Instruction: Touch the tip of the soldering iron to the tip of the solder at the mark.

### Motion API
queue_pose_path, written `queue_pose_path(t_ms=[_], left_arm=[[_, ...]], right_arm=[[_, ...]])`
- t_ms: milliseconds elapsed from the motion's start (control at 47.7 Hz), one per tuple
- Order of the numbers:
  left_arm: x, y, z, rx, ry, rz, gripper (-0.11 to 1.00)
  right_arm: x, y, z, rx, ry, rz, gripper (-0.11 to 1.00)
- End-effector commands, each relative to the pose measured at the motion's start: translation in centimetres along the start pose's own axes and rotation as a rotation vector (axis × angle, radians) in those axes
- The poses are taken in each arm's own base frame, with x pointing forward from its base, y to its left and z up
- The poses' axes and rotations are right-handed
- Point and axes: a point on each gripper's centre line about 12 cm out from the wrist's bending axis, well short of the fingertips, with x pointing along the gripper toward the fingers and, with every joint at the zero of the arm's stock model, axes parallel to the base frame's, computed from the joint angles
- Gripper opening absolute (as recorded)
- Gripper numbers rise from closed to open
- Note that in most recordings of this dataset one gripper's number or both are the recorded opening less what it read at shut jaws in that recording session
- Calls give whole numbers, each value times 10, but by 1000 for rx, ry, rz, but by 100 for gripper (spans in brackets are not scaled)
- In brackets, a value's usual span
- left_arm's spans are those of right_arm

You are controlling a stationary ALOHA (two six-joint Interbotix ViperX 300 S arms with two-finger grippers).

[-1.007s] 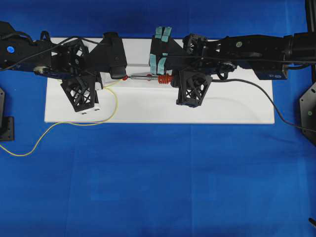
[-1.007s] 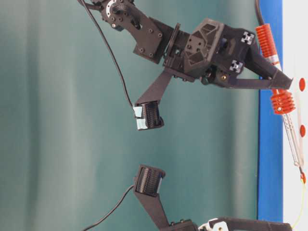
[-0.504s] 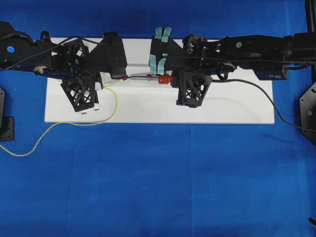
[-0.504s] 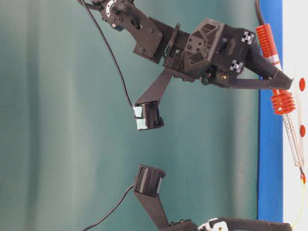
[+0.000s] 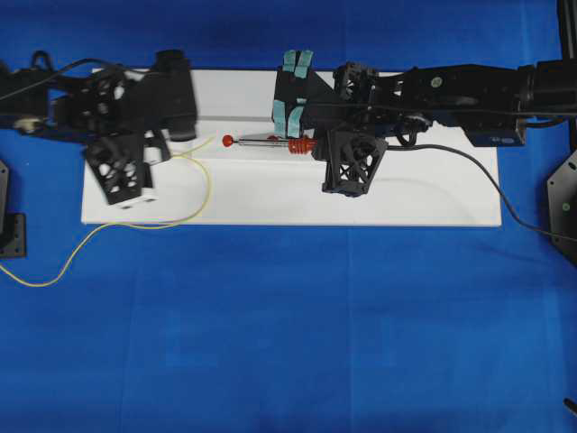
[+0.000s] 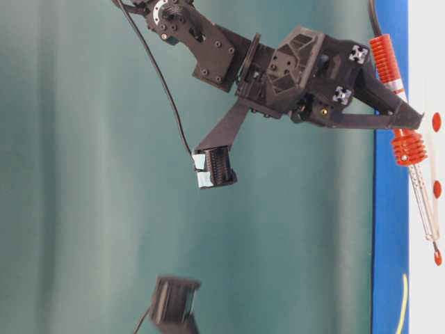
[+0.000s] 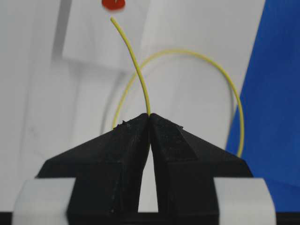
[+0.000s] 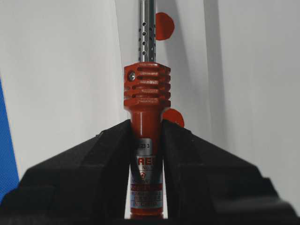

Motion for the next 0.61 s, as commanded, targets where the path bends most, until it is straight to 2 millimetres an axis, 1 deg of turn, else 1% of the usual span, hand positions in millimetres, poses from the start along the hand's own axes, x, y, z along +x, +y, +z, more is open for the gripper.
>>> queue_pose_path(t_ms=[0, 105, 168, 378, 483, 587], left_arm=[[-16, 0, 2, -2, -55, -5, 3], [-22, 1, -4, -7, -72, -5, 3], [-22, 1, -6, -18, -70, -6, 3], [-22, 0, -6, -26, -70, -8, 3], [-22, 0, -7, -26, -67, -7, 3], [-22, 0, -7, -28, -69, -8, 3]], right_arm=[[-8, 2, 12, -6, -44, 3, 6], [-8, 1, 12, -5, -44, 2, 6], [-8, 2, 12, -6, -46, 3, 6], [-9, 1, 13, 0, -49, 3, 6], [-17, 0, 15, 1, -66, 1, 6], [-31, -1, 15, -6, -91, -3, 6]])
